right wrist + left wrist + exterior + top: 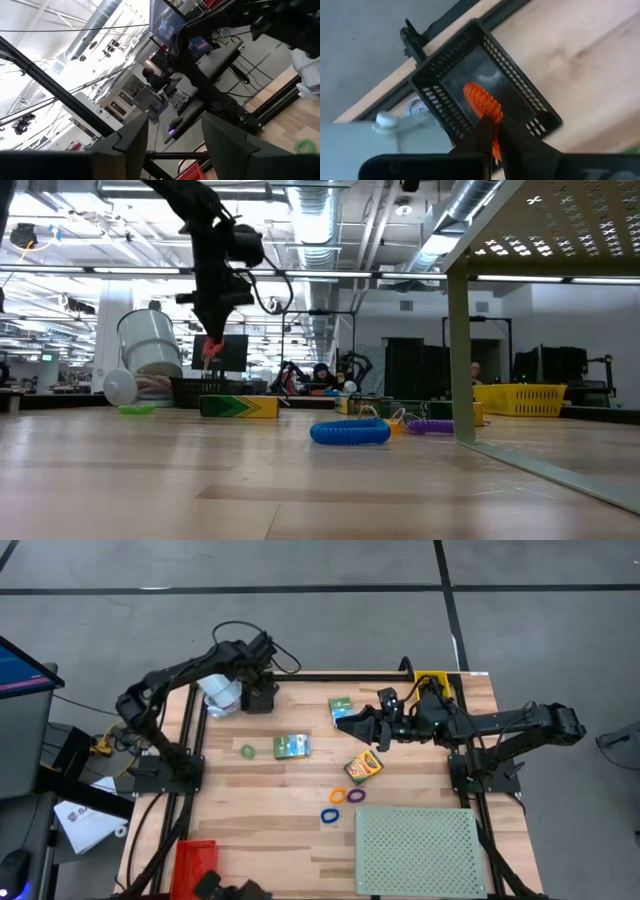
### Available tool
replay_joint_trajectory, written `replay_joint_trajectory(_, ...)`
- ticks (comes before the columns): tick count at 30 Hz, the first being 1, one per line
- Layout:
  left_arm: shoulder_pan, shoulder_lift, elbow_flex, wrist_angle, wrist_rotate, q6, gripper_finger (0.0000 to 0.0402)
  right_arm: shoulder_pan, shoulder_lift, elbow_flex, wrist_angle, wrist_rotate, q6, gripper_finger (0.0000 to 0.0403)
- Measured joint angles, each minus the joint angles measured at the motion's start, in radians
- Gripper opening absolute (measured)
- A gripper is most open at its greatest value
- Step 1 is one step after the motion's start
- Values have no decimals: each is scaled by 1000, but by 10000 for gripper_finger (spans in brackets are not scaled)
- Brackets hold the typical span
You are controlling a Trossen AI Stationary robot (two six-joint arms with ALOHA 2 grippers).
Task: Pick & Place Office Desk Supplies
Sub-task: Put the orange spring keychain into the black bin, then put the green spring keychain into the black bin
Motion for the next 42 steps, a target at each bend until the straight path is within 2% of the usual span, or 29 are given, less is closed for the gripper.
replay_joint_trajectory(9, 14, 93, 0, 73, -23, 12, 4, 2, 0, 0, -10, 0, 10, 180)
replay_joint_trajectory(15, 14, 126, 0, 73, -90, 13, 18, 3, 0, 0, -10, 0, 11, 180)
replay_joint_trajectory(19, 14, 126, 0, 79, -99, 16, 61, 2, 0, 0, -11, 0, 11, 179)
replay_joint_trajectory(26, 13, 126, 0, 77, -103, 39, 173, 2, 0, 0, -11, 0, 10, 179)
replay_joint_trajectory(30, 12, 109, 0, 47, -99, 68, 213, 2, 0, 0, -11, 0, 10, 179)
replay_joint_trajectory(32, 7, 77, 0, 18, -48, 105, 220, 2, 0, 0, -11, 0, 10, 179)
replay_joint_trajectory(36, -25, -22, 0, -72, 124, 222, 212, -3, 0, 0, -11, 0, 9, 179)
replay_joint_trajectory(42, -143, -209, -10, -256, 375, 386, 189, -9, 0, 0, -10, 0, 8, 179)
